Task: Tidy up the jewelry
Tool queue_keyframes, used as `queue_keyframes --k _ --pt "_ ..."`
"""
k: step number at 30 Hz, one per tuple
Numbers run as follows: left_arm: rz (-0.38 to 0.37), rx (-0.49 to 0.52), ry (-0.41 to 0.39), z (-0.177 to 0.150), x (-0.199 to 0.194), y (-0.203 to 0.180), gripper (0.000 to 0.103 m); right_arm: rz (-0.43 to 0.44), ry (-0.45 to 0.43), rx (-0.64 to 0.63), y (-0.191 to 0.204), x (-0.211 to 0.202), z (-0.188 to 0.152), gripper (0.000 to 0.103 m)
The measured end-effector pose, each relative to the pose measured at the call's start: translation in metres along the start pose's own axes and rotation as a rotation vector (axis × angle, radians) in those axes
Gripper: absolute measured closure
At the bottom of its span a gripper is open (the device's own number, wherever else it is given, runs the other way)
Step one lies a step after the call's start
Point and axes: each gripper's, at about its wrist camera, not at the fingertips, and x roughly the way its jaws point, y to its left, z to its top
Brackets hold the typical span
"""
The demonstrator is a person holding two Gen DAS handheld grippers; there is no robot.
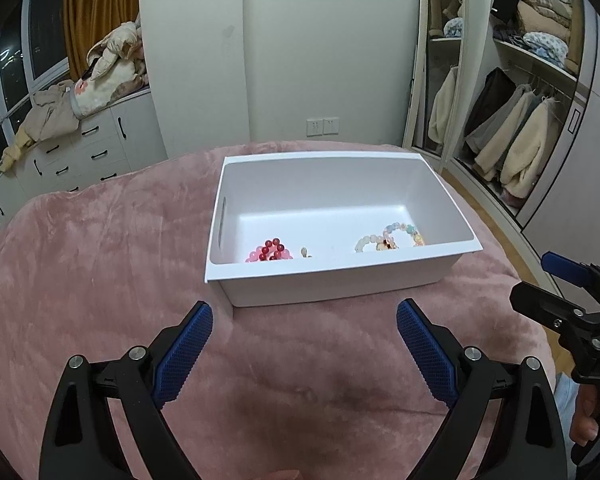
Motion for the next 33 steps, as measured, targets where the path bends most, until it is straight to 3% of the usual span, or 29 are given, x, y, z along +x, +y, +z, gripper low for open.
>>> queue_keyframes --k 33 --pt "-0.002 0.018 0.005 -0.0004 0.0079 -0.0016 0.009 -0.01 0.015 -0.007 0.0012 0.0036 -0.0063 0.005"
